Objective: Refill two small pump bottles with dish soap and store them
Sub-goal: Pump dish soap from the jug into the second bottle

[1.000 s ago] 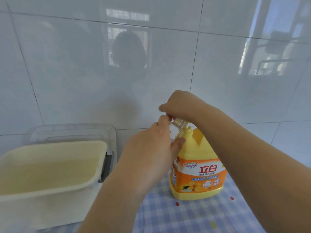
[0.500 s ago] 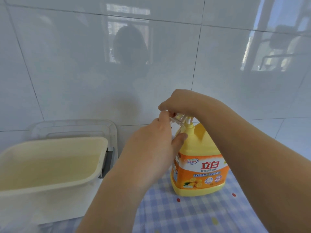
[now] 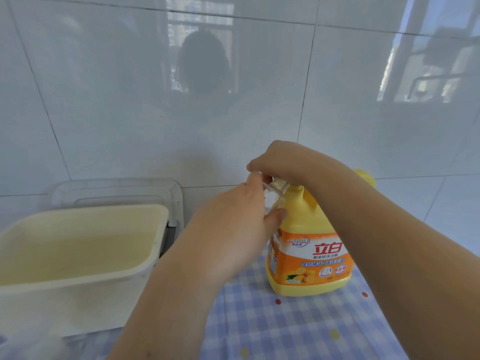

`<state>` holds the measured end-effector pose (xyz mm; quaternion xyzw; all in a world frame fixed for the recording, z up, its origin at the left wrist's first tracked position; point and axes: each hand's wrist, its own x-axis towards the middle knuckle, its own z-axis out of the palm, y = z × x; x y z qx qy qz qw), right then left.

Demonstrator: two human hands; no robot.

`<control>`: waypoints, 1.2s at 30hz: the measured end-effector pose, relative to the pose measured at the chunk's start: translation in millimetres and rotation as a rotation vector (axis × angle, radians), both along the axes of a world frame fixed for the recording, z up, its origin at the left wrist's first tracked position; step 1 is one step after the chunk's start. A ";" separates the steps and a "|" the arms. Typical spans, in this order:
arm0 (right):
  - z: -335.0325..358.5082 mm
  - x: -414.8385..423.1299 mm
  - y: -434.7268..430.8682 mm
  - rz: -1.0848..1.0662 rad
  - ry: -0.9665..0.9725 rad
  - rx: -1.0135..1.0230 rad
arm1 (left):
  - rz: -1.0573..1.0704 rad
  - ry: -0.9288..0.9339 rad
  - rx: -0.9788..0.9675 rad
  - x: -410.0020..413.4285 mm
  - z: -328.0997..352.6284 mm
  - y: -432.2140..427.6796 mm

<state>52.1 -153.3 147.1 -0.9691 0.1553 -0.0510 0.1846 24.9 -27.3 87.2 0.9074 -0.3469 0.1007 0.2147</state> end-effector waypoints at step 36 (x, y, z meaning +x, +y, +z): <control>21.6 2.1 3.4 -0.008 0.089 0.015 | -0.014 -0.035 -0.189 -2.3 2.5 -2.8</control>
